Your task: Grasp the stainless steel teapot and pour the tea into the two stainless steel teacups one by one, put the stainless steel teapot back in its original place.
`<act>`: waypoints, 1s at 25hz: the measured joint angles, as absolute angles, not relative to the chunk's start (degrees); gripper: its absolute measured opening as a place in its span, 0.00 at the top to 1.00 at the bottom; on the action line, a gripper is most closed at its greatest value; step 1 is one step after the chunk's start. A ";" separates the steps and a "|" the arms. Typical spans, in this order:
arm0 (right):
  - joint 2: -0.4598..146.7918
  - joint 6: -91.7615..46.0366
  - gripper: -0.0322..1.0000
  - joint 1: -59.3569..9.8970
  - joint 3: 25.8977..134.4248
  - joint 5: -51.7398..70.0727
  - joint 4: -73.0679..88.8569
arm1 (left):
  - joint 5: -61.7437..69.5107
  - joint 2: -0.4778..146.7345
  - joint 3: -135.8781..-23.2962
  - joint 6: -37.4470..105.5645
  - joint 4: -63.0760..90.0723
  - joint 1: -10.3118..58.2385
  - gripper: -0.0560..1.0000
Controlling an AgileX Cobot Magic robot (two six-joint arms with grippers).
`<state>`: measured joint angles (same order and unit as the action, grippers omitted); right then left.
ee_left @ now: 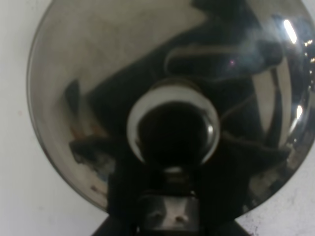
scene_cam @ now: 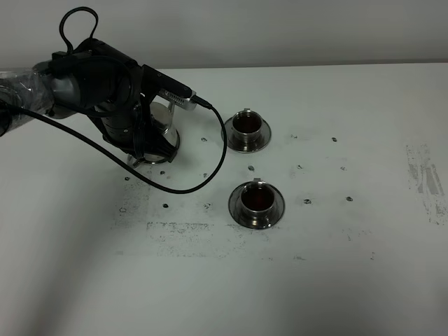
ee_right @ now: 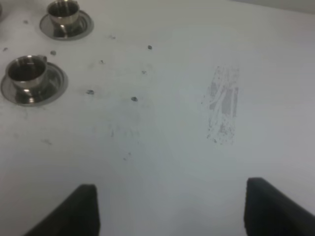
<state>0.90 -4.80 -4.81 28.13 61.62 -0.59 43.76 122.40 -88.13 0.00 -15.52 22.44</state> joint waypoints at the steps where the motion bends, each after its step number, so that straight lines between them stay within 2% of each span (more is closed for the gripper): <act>1: 0.90 -4.80 0.40 -4.81 28.13 61.62 -0.59 | 43.76 122.40 -88.13 0.00 -15.76 22.44 0.78; 10: 0.90 -4.80 0.40 -4.81 28.13 61.62 -0.59 | 42.59 122.68 -88.13 0.00 -16.56 22.44 0.77; 18: 0.90 -4.80 0.40 -4.81 28.13 61.62 -0.59 | 41.01 122.80 -88.13 0.00 -16.73 22.44 0.57; 25: 0.90 -4.74 0.40 -4.81 28.13 61.62 -0.59 | 41.20 122.45 -88.13 -1.71 -15.83 22.44 0.54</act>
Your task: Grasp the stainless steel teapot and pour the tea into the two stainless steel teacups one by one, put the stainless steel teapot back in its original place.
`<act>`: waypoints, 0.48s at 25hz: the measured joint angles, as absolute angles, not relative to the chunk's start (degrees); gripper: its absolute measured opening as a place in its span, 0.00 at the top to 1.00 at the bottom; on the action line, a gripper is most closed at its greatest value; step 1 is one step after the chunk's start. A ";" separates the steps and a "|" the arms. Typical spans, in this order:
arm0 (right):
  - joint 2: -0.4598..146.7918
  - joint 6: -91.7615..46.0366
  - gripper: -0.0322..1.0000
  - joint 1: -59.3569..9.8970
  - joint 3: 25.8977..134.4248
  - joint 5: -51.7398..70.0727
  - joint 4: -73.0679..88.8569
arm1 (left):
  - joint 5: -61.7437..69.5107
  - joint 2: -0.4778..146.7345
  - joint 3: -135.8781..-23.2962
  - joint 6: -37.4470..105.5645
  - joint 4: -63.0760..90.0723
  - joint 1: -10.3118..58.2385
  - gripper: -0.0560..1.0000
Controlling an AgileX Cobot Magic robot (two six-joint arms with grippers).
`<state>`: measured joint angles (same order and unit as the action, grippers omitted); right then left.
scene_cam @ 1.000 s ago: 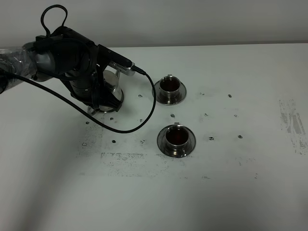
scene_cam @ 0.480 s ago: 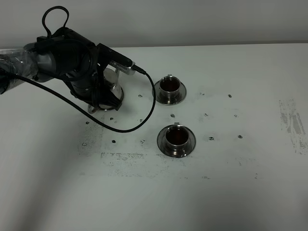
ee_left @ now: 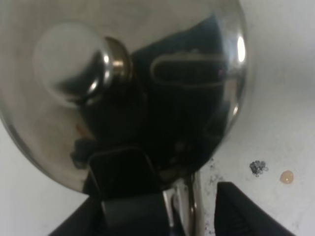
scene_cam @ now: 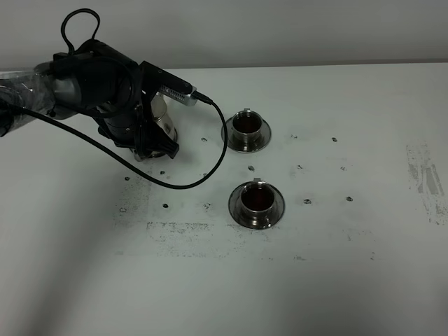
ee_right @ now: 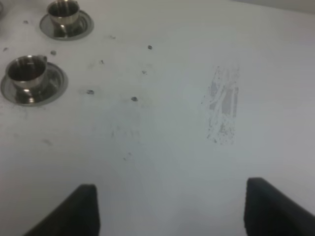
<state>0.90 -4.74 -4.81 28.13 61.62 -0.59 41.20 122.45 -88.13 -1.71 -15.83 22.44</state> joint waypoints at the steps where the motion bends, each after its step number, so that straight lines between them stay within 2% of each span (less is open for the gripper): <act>1: 0.90 -4.74 0.40 -4.81 28.13 61.62 -0.59 | 41.33 122.09 -88.13 -1.76 -15.50 22.44 0.53; 12: 0.90 -4.74 0.40 -4.81 28.13 61.62 -0.59 | 44.82 113.87 -88.13 -1.69 -14.17 22.93 0.53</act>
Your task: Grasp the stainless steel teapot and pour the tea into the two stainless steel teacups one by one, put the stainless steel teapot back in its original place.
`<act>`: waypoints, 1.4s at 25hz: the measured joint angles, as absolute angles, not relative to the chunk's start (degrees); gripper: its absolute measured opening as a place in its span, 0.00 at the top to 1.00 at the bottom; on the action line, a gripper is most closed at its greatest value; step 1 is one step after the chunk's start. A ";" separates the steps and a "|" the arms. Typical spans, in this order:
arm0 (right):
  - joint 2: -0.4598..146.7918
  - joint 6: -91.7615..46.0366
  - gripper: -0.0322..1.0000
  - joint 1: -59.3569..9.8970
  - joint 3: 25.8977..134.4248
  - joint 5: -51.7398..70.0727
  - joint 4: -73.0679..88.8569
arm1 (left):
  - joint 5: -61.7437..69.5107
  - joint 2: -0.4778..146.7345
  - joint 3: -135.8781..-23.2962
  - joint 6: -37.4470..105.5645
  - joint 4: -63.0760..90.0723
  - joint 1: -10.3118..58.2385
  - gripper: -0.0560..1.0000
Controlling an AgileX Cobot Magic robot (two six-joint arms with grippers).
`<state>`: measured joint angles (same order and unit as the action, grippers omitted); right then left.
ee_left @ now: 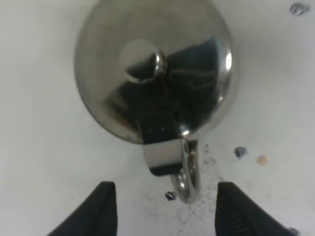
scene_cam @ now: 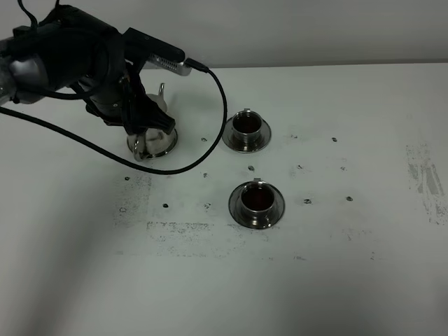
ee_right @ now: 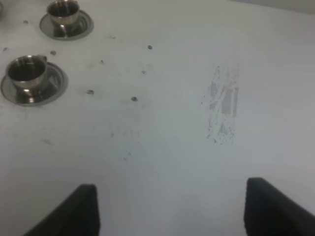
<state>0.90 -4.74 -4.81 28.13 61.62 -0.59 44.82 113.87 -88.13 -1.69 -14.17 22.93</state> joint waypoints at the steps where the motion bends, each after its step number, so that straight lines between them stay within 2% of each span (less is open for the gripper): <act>1: 0.90 -4.74 0.40 -4.81 28.13 61.62 -0.59 | 45.14 113.06 -88.13 -1.64 -14.17 23.14 0.53; 11: 0.90 -4.74 0.40 -4.81 28.13 61.62 -0.59 | 48.96 104.05 -87.87 -1.69 -20.99 23.49 0.53; 26: 0.90 -4.74 0.40 -4.81 28.13 61.62 -0.59 | 68.24 88.26 -87.62 -7.56 -42.08 20.45 0.53; 30: 0.90 -4.74 0.40 -4.81 28.13 61.62 -0.59 | 68.34 81.25 -86.82 -8.61 -40.58 17.64 0.53; 35: 0.90 -4.74 0.40 -4.81 28.13 61.62 -0.59 | 68.51 70.20 -86.69 -7.62 -31.38 13.05 0.53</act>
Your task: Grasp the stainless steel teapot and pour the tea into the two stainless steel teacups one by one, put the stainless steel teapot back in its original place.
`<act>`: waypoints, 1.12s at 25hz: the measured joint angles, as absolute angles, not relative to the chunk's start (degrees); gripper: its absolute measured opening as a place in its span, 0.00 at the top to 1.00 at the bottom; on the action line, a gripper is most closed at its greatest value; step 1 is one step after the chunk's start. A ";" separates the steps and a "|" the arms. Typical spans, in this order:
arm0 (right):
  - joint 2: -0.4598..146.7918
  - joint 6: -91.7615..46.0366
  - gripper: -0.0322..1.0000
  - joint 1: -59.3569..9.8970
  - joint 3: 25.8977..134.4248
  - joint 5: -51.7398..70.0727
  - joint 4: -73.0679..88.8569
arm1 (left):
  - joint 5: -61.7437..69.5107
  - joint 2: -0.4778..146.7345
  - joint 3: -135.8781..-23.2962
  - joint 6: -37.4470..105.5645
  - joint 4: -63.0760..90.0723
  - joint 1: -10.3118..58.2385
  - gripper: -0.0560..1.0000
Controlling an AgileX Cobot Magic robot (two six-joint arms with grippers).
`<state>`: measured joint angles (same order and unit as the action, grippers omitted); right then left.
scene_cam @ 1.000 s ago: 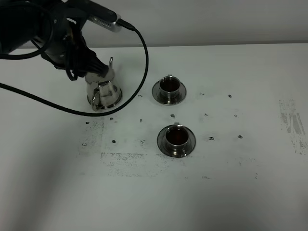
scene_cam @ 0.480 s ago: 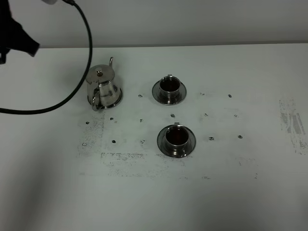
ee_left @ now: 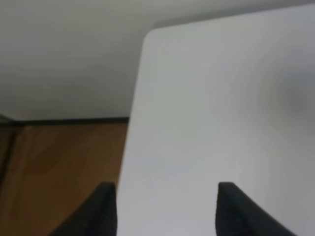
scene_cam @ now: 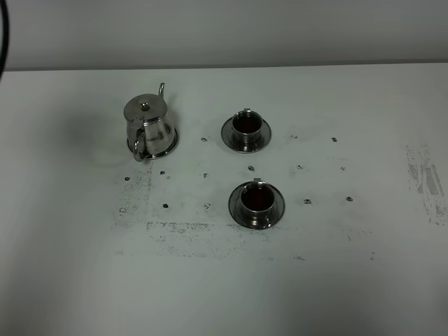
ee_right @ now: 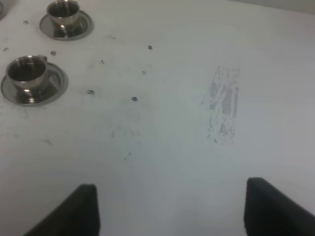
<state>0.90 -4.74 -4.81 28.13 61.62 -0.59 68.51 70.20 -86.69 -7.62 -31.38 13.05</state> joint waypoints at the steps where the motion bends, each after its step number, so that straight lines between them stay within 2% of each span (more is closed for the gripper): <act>1: 0.90 -4.74 0.40 -4.81 28.13 61.62 -0.59 | 68.51 67.92 -86.39 -6.25 -29.01 12.42 0.53; 7: 0.90 -4.74 0.40 -4.81 28.13 61.62 -0.59 | 68.51 55.05 -77.56 2.11 -18.39 11.87 0.53; 17: 0.90 -4.74 0.40 -4.81 28.13 61.62 -0.59 | 68.38 36.98 -49.18 -1.26 -16.42 11.81 0.53; 21: 0.90 -4.74 0.40 -4.81 28.13 61.62 -0.59 | 64.53 31.43 -38.93 -1.77 -12.85 11.81 0.53; 28: 0.90 -4.74 0.40 -4.81 28.13 61.62 -0.59 | 62.32 24.99 -31.11 -1.94 -7.30 11.81 0.53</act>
<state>0.90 -4.74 -4.81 28.13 61.62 -0.59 62.32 24.99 -31.11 -1.94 -7.30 11.81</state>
